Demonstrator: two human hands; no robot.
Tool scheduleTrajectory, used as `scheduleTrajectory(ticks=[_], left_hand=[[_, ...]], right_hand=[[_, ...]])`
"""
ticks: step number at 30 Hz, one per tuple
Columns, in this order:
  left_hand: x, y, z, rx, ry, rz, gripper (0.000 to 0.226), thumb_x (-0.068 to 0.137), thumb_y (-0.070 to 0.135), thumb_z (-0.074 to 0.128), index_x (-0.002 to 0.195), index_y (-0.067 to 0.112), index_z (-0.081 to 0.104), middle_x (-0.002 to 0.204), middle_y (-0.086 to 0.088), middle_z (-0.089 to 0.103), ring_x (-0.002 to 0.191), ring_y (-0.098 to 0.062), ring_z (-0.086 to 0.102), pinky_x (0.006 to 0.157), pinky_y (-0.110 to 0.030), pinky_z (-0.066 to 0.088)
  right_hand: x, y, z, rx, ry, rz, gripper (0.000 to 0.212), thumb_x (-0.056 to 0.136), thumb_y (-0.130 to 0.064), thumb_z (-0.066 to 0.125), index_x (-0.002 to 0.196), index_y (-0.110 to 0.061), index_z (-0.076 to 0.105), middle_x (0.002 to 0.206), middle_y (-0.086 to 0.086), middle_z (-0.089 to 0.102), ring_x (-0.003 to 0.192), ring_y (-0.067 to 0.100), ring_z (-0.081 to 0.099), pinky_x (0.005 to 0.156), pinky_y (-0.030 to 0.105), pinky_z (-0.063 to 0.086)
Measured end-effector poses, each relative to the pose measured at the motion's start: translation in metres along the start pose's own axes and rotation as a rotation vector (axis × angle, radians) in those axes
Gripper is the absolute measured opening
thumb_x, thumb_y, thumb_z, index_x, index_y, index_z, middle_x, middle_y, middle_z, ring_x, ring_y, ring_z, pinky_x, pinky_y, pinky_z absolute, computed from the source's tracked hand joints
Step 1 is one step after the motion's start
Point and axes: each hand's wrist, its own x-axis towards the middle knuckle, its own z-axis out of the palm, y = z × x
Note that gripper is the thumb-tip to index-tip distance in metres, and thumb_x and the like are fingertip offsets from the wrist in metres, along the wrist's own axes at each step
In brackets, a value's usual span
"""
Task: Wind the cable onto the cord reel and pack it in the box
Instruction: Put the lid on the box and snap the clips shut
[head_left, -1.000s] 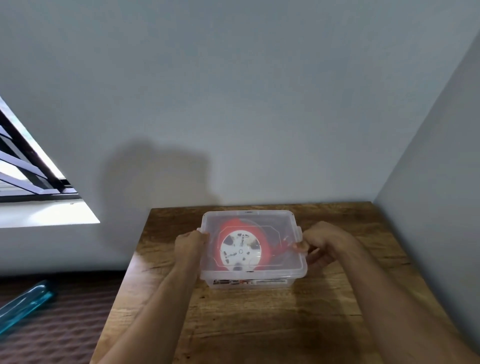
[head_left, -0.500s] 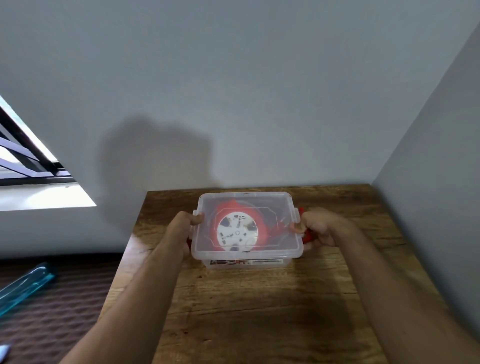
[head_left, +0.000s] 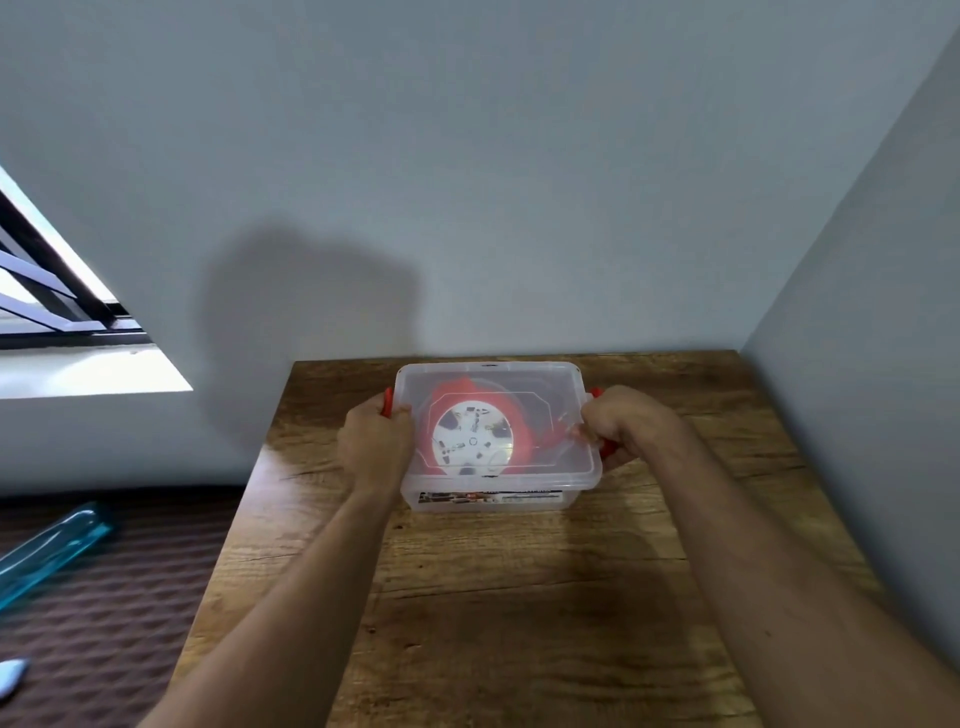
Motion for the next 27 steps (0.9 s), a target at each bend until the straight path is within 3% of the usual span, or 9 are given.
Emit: scheduleTrajectory(ticks=[4,10,14,17,19,21,22,24,27], left_hand=[[-0.004,-0.001,0.003,0.093,0.040,0.083,0.031,0.102,0.023,0.053,0.075,0.017,0.066,0.064,0.004,0.063,0.060,-0.019,0.062,0.055,-0.024,0.044],[-0.001,-0.004,0.007,0.171,0.054,0.099,0.031,0.104,0.027,0.049,0.100,0.008,0.074,0.089,-0.012,0.076,0.084,-0.035,0.072,0.081,-0.048,0.062],[-0.002,-0.005,0.008,0.163,0.057,0.084,0.030,0.104,0.029,0.051,0.099,0.010,0.073,0.087,-0.009,0.075,0.082,-0.032,0.072,0.075,-0.041,0.060],[-0.001,-0.008,0.010,0.203,0.069,0.079,0.030,0.104,0.029,0.049,0.100,0.010,0.071,0.086,-0.007,0.073,0.076,-0.027,0.068,0.057,-0.024,0.042],[-0.003,-0.005,0.008,0.242,0.047,0.092,0.030,0.105,0.027,0.045,0.102,0.009,0.069,0.089,-0.009,0.074,0.074,-0.024,0.064,0.054,-0.021,0.036],[-0.003,-0.002,0.005,0.276,-0.011,0.112,0.029,0.105,0.022,0.044,0.114,0.006,0.066,0.100,-0.012,0.074,0.082,-0.027,0.065,0.066,-0.030,0.048],[-0.003,0.001,0.002,0.301,-0.057,0.137,0.032,0.104,0.019,0.044,0.126,0.003,0.062,0.116,-0.019,0.073,0.097,-0.033,0.067,0.080,-0.039,0.054],[0.003,0.008,-0.007,0.397,-0.138,0.230,0.053,0.105,0.018,0.043,0.154,-0.003,0.038,0.158,-0.025,0.048,0.143,-0.041,0.047,0.116,-0.047,0.038],[0.026,0.034,-0.024,0.599,-0.176,0.512,0.072,0.109,0.031,0.038,0.164,0.000,0.004,0.176,-0.017,0.006,0.163,-0.031,0.007,0.131,-0.041,0.006]], right_hand=[[0.000,-0.002,0.008,-0.064,0.072,-0.015,0.018,0.093,-0.006,0.062,0.107,0.002,0.070,0.093,0.016,0.074,0.077,0.029,0.074,0.075,0.045,0.063],[0.002,-0.004,0.023,-0.240,0.269,-0.035,0.029,0.091,-0.023,0.070,0.113,-0.003,0.069,0.103,0.013,0.072,0.082,0.028,0.070,0.077,0.040,0.062],[0.000,0.001,0.018,-0.226,0.216,-0.047,0.024,0.095,-0.021,0.065,0.111,-0.003,0.068,0.105,0.014,0.073,0.084,0.027,0.072,0.077,0.041,0.062],[-0.002,0.002,0.017,-0.258,0.207,-0.103,0.018,0.094,-0.024,0.065,0.103,-0.008,0.066,0.111,0.013,0.072,0.074,0.019,0.067,0.056,0.028,0.054],[0.000,0.005,0.021,-0.244,0.187,-0.133,0.050,0.094,-0.026,0.065,0.135,-0.002,0.050,0.133,0.017,0.062,0.094,0.023,0.065,0.067,0.029,0.053],[0.000,0.007,0.025,-0.223,0.176,-0.175,0.085,0.096,-0.025,0.062,0.157,-0.002,0.008,0.152,0.020,0.042,0.130,0.034,0.050,0.103,0.038,0.045],[-0.002,0.007,0.025,-0.231,0.176,-0.216,0.090,0.095,-0.024,0.062,0.158,-0.005,0.000,0.157,0.020,0.034,0.138,0.035,0.041,0.111,0.042,0.038],[-0.005,0.005,0.017,-0.332,0.172,-0.304,0.091,0.092,-0.023,0.066,0.158,-0.005,0.007,0.163,0.017,0.021,0.145,0.031,0.032,0.116,0.040,0.031],[-0.013,-0.011,-0.014,-0.486,0.240,-0.378,0.102,0.084,-0.021,0.075,0.157,-0.003,0.006,0.166,0.016,0.006,0.150,0.029,0.021,0.118,0.034,0.026]])
